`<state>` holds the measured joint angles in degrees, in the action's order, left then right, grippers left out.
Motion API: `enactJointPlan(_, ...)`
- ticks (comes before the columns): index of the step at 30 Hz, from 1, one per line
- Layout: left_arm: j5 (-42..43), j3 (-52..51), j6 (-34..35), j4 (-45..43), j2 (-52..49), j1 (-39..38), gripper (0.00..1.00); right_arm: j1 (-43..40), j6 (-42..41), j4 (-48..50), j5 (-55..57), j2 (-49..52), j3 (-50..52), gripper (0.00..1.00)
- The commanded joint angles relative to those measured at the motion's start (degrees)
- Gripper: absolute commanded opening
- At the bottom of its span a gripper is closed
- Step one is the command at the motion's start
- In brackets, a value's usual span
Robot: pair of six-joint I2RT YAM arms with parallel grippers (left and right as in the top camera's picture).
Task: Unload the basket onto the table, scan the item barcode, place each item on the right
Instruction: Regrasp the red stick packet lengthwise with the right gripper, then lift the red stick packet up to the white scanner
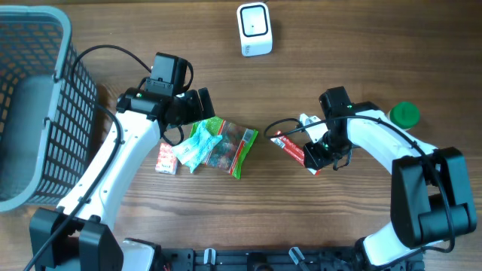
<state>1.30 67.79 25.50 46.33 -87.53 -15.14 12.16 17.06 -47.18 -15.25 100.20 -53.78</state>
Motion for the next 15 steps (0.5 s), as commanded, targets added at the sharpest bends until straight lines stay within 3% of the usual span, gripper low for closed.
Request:
enactJointPlan(1,-0.8,0.7,-1.1,0.0,0.2,0.2,1.00,-0.3,-0.2,0.4,-0.9,-0.8,1.2,0.21)
enactJointPlan(3,-0.8,0.7,-1.1,0.0,0.2,0.2,1.00,-0.3,-1.5,1.7,-0.4,-0.8,1.7,0.20)
enactJointPlan(5,-0.8,0.7,-1.1,0.0,0.2,0.2,1.00,-0.3,-2.8,3.2,0.6,-0.8,1.8,0.04)
enactJointPlan(15,-0.8,0.7,-1.1,0.0,0.2,0.2,1.00,-0.3,-20.2,6.7,-2.6,-0.8,0.4,0.04)
